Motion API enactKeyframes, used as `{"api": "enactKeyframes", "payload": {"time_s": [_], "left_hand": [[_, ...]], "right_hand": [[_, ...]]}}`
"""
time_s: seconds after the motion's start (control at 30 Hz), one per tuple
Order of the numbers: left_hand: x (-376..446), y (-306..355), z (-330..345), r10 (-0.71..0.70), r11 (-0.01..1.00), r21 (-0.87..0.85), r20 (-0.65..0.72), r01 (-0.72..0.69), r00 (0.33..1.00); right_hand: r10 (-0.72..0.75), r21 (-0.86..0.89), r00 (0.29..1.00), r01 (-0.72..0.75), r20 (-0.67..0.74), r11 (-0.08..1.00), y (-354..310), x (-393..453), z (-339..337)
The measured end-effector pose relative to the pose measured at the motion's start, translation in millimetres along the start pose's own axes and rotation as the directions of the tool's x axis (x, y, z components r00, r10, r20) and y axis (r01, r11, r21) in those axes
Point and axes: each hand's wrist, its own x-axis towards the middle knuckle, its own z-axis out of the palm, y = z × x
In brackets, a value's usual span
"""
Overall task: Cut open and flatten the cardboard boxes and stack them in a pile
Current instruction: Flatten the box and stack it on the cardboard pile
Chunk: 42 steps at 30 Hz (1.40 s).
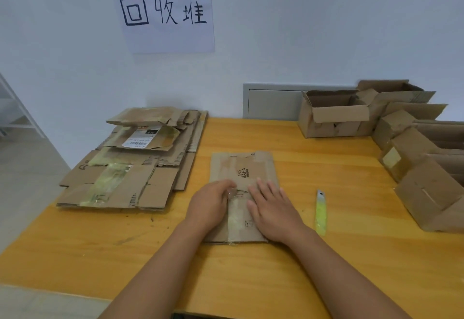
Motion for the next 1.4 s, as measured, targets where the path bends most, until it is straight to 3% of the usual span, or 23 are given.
{"api": "enactKeyframes", "payload": {"time_s": [0.27, 0.43, 0.6, 0.73, 0.9, 0.97, 1.13, 1.4], "left_hand": [[21.8, -3.7, -5.7, -0.067, 0.990, 0.118, -0.090, 0.078, 0.994], [32.4, -6.8, -3.6, -0.081, 0.985, 0.143, -0.094, 0.094, 0.992], [40.7, -9.7, -5.2, -0.046, 0.998, 0.046, -0.095, 0.050, 0.994], [58.6, -10.1, -2.0, -0.037, 0.995, 0.096, 0.006, 0.036, 0.999], [69.6, -17.6, 15.1, -0.144, 0.968, 0.240, 0.268, 0.078, 0.953], [70.4, -19.4, 17.5, -0.158, 0.962, 0.260, 0.284, 0.082, 0.946], [70.9, -17.0, 12.6, -0.173, 0.953, 0.294, 0.313, 0.078, 0.934], [50.9, 14.7, -3.4, -0.167, 0.946, 0.318, 0.337, 0.055, 0.927]], "right_hand": [[0.014, -0.032, 1.000, -0.014, 0.019, 0.999, -3.7, -1.4, -8.5], [0.045, -0.086, 0.986, -0.059, -0.160, 0.995, -9.9, 31.2, -25.1], [0.053, -0.011, 0.999, -0.053, 0.006, 0.999, -0.6, 61.9, -15.9], [0.055, -0.007, 0.998, -0.055, -0.006, 0.998, 1.2, 61.7, -10.2], [0.034, -0.044, 0.998, -0.036, -0.048, 0.998, 6.6, 73.5, -24.6], [0.041, -0.061, 0.994, -0.048, -0.104, 0.997, 10.9, 86.8, -30.7], [0.045, -0.021, 0.999, -0.045, 0.029, 0.999, 17.8, 110.3, -26.0], [0.111, -0.015, 0.993, -0.111, 0.028, 0.994, 15.9, 108.5, -23.6]]}}
